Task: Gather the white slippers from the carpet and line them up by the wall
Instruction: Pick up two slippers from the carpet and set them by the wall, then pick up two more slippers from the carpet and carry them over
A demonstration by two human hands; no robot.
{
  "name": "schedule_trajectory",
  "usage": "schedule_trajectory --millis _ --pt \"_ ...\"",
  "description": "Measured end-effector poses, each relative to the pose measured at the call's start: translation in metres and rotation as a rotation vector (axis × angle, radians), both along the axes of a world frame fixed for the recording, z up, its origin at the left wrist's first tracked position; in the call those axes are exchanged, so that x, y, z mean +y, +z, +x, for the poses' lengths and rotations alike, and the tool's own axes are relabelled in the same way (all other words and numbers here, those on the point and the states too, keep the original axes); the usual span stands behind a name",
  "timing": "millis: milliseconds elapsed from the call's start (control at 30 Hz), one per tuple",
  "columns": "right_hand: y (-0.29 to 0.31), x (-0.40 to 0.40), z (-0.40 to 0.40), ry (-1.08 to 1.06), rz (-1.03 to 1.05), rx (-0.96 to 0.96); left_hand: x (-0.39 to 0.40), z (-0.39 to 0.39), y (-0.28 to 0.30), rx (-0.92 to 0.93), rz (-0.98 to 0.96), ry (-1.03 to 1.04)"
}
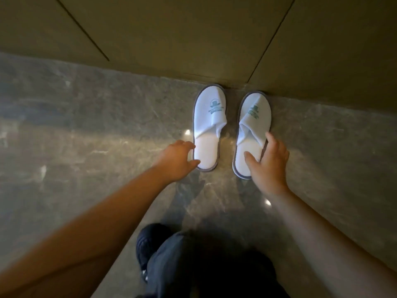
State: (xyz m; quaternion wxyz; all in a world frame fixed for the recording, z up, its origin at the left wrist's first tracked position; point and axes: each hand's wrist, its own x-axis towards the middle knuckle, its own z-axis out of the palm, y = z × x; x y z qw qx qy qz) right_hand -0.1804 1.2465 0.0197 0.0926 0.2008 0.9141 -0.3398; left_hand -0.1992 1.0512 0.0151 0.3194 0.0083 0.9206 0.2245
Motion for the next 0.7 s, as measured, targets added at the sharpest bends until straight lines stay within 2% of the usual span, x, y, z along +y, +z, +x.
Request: schedule_trajectory --millis 167,400,533,700 --pt "0.179 -0.045 -0.001 0.232 -0.158 0.033 -0.040 0.017 0.184 0.070 0.106 0.226" --pt "0.420 -0.145 0.001 0.491 -0.451 -0.067 -0.129 0.064 0.436 0.152 0.136 0.557" --pt "0.516 -0.211 0.016 0.684 -0.525 -0.097 -0.184 0.110 0.533 0.218 0.123 0.767" --pt "0.592 -0.293 0.039 0.838 -0.610 -0.092 -0.250 0.172 0.603 0.328 0.170 0.984"
